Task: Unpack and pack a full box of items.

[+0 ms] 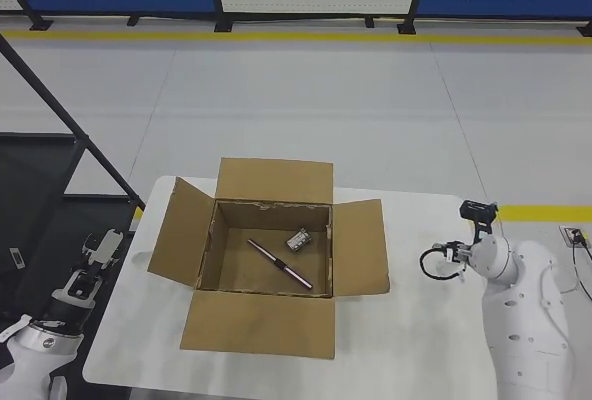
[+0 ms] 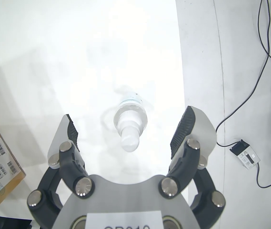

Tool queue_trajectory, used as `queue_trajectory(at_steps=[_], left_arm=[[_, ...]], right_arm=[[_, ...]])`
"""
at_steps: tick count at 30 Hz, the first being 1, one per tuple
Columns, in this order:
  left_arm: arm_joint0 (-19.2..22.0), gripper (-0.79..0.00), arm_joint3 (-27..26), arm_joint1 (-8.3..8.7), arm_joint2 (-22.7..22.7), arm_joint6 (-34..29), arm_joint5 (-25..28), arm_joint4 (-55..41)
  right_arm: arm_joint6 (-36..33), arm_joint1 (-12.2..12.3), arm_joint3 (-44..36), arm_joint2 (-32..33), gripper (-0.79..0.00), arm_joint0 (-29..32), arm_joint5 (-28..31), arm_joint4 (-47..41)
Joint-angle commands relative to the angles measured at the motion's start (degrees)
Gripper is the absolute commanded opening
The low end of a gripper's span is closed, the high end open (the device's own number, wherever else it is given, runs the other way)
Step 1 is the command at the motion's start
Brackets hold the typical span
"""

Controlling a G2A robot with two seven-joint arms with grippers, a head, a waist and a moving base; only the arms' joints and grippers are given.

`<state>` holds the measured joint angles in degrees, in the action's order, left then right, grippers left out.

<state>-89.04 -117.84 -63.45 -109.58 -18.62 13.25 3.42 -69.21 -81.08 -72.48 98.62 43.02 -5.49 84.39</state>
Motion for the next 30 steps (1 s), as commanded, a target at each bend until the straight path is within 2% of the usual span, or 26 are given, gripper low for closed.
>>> queue_trajectory(at_steps=[1,3,11,15,19,24,27,30], left_arm=[[0.0,0.0,0.0,0.0,0.0,0.0,0.0,0.0],[0.0,0.0,0.0,0.0,0.0,0.0,0.0,0.0],[0.0,0.0,0.0,0.0,0.0,0.0,0.0,0.0],[0.0,0.0,0.0,0.0,0.0,0.0,0.0,0.0],[0.0,0.0,0.0,0.0,0.0,0.0,0.0,0.0],[0.0,0.0,0.0,0.0,0.0,0.0,0.0,0.0],[0.0,0.0,0.0,0.0,0.0,0.0,0.0,0.0],[0.0,0.0,0.0,0.0,0.0,0.0,0.0,0.0]], right_arm=[[0.1,0.2,0.9,0.0,-0.502,-0.4,0.2,-0.2],[0.1,0.3,1.6,-0.3,-0.606,-0.7,0.4,-0.5],[0.2,0.6,1.9,-1.4,-0.785,-1.2,-0.3,-0.5],[1.7,0.6,-2.1,-2.2,-0.785,0.1,-0.6,-1.7],[3.5,0.4,-14.2,-4.2,-0.785,4.5,-0.6,-3.7],[6.6,-0.1,-34.6,-10.0,-0.785,11.9,-1.1,-3.1],[10.8,-0.4,-41.8,-14.4,-0.785,14.5,-3.5,0.4],[13.6,-0.8,-45.4,-20.2,-0.785,15.0,-3.5,2.4]])
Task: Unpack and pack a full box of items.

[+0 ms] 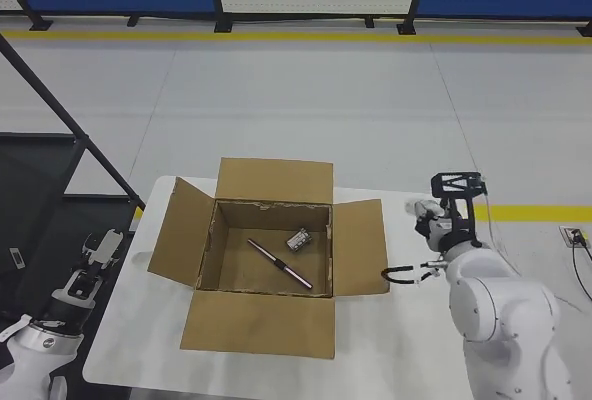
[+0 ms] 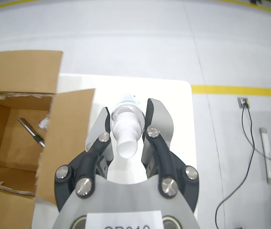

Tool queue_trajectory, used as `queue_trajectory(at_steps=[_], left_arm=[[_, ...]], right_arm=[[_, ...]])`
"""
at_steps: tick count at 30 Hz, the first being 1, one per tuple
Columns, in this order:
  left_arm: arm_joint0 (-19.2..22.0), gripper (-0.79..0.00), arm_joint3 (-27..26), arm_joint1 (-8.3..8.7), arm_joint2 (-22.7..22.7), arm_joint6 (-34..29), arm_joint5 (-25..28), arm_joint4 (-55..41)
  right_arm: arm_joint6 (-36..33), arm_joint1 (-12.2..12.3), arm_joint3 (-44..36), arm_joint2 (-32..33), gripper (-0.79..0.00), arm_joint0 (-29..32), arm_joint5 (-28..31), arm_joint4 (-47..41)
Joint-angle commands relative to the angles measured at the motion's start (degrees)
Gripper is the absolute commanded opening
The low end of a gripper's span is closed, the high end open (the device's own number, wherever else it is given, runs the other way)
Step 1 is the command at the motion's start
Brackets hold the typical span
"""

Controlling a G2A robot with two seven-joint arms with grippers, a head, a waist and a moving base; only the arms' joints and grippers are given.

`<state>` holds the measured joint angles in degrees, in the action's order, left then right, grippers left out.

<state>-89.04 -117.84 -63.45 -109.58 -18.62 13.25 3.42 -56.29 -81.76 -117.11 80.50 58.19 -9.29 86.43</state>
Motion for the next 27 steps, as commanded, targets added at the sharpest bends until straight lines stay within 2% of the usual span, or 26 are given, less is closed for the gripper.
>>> queue_trajectory(at_steps=[1,5,7,13,19,22,27], left_arm=[[0.0,0.0,0.0,0.0,0.0,0.0,0.0,0.0],[0.0,0.0,0.0,0.0,0.0,0.0,0.0,0.0],[0.0,0.0,0.0,0.0,0.0,0.0,0.0,0.0],[0.0,0.0,0.0,0.0,0.0,0.0,0.0,0.0],[0.0,0.0,0.0,0.0,0.0,0.0,0.0,0.0],[0.0,0.0,0.0,0.0,0.0,0.0,0.0,0.0],[0.0,0.0,0.0,0.0,0.0,0.0,0.0,0.0]], right_arm=[[1.0,-0.2,-0.9,-4.1,-0.785,-0.8,1.1,0.4],[0.3,-1.1,3.5,-12.6,-0.785,-6.6,5.8,-1.1],[0.6,-1.6,6.4,-16.3,-0.785,-9.2,5.7,-0.6],[-1.2,-4.3,21.5,-28.1,-0.785,-19.3,9.3,-4.4],[-2.2,-8.6,41.5,-38.4,-0.785,-29.4,10.8,-10.7],[-0.4,-11.2,50.1,-42.6,-0.785,-33.0,10.0,-13.6],[2.2,-15.5,62.1,-47.0,-0.785,-37.6,12.4,-19.9]])
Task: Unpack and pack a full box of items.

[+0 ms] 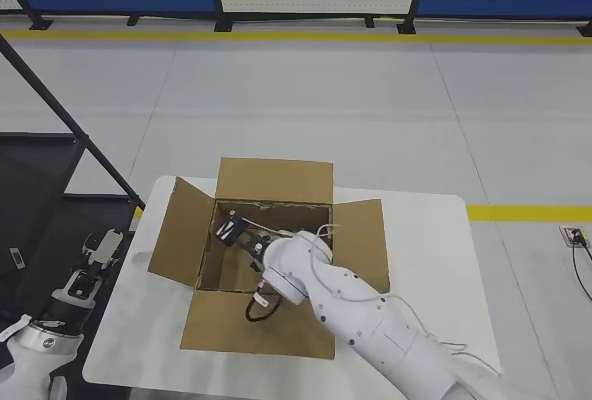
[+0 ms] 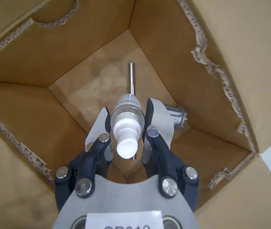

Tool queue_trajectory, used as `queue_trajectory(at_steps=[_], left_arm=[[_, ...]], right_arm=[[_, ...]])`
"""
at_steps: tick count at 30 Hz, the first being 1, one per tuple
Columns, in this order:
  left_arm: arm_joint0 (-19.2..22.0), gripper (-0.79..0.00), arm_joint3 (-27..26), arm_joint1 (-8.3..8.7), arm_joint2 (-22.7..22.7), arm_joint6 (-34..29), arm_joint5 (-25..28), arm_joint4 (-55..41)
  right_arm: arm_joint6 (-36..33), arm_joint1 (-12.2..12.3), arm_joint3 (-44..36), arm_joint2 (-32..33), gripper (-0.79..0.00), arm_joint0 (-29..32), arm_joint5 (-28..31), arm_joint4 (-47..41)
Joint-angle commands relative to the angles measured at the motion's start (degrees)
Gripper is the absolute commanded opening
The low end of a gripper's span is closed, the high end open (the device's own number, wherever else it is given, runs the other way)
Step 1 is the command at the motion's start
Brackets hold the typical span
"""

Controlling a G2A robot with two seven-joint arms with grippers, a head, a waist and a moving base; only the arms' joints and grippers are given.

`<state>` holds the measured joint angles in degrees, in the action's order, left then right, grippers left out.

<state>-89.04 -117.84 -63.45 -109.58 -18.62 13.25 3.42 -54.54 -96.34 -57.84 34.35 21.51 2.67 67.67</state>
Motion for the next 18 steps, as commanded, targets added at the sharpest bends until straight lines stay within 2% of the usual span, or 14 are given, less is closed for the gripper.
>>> queue_trajectory(at_steps=[1,7,8,10,13,18], left_arm=[[0.0,0.0,0.0,0.0,0.0,0.0,0.0,0.0],[0.0,0.0,0.0,0.0,0.0,0.0,0.0,0.0],[0.0,0.0,0.0,0.0,0.0,0.0,0.0,0.0],[0.0,0.0,0.0,0.0,0.0,0.0,0.0,0.0],[0.0,0.0,0.0,0.0,0.0,0.0,0.0,0.0],[0.0,0.0,0.0,0.0,0.0,0.0,0.0,0.0]], right_arm=[[0.7,-1.4,4.1,-1.3,-0.785,-1.4,0.6,-1.4],[2.2,-5.0,12.2,-3.6,-0.785,-4.6,1.3,-3.8],[2.3,-5.4,13.4,-3.8,-0.757,-5.0,1.4,-4.1],[2.6,-6.3,15.4,-4.0,-0.557,-5.7,1.8,-4.8],[2.8,-7.4,18.2,-4.3,-0.425,-6.7,2.6,-5.5],[3.4,-9.0,21.7,-4.5,-0.372,-7.9,3.4,-6.1]])
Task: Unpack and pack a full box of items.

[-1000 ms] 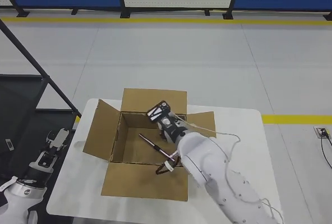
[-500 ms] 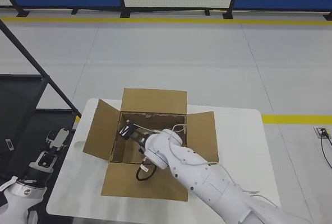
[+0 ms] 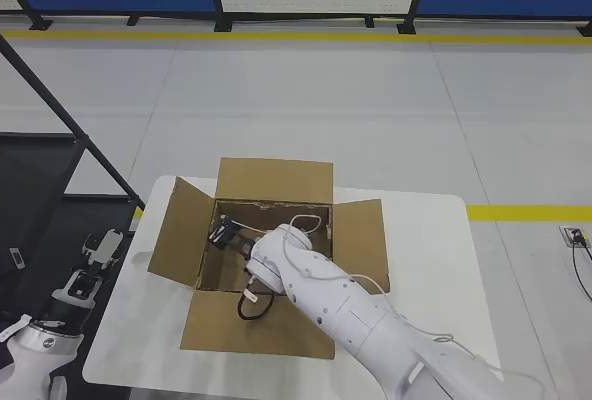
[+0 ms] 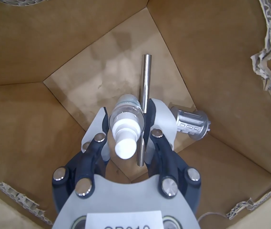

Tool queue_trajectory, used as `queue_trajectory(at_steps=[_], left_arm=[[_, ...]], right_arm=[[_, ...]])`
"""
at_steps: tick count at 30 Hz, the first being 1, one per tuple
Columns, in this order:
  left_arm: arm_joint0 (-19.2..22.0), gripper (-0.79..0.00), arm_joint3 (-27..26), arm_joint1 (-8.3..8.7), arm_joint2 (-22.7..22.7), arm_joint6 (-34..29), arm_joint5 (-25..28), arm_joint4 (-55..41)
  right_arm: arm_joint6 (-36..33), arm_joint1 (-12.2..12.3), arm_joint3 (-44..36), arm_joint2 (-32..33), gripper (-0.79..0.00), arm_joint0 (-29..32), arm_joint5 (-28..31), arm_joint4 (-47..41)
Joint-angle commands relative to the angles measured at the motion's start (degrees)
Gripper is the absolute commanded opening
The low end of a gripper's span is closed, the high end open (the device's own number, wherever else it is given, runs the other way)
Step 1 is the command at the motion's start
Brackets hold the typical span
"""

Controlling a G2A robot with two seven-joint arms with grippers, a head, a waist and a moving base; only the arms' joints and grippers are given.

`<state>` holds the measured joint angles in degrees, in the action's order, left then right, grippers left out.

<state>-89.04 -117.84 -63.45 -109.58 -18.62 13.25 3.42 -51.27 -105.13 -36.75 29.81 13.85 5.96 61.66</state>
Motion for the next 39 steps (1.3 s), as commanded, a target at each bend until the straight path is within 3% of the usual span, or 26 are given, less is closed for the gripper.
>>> queue_trajectory(at_steps=[1,4,11,17,20,24,35,39], left_arm=[[0.0,0.0,0.0,0.0,0.0,0.0,0.0,0.0],[0.0,0.0,0.0,0.0,0.0,0.0,0.0,0.0],[0.0,0.0,0.6,-0.04,0.2,0.1,-0.7,-0.3],[2.4,0.0,4.3,0.02,1.2,0.1,-4.9,1.1],[4.6,0.0,6.3,0.18,2.7,-2.4,-5.8,1.0],[7.6,0.0,8.5,0.5,4.9,-6.4,-6.3,2.7],[13.0,0.0,10.9,0.86,10.4,-11.5,-9.2,6.0],[14.0,0.0,10.2,0.97,12.3,-13.1,-9.4,7.8]], right_arm=[[0.3,-0.5,1.1,0.0,-0.348,-0.4,0.3,-0.1],[1.1,-1.0,2.3,0.4,-0.286,-0.8,0.9,-0.5],[5.0,-0.5,1.1,3.0,0.0,-1.3,0.9,-0.4],[8.7,3.5,-10.3,9.5,0.0,2.7,-1.2,2.8],[8.6,7.0,-23.3,15.5,0.0,9.1,-2.1,6.2],[3.2,11.7,-45.2,25.8,0.0,22.6,1.9,10.2],[4.1,11.8,-45.2,26.1,0.0,23.2,1.9,10.3],[5.6,12.6,-47.8,31.5,0.0,25.1,3.8,5.6]])
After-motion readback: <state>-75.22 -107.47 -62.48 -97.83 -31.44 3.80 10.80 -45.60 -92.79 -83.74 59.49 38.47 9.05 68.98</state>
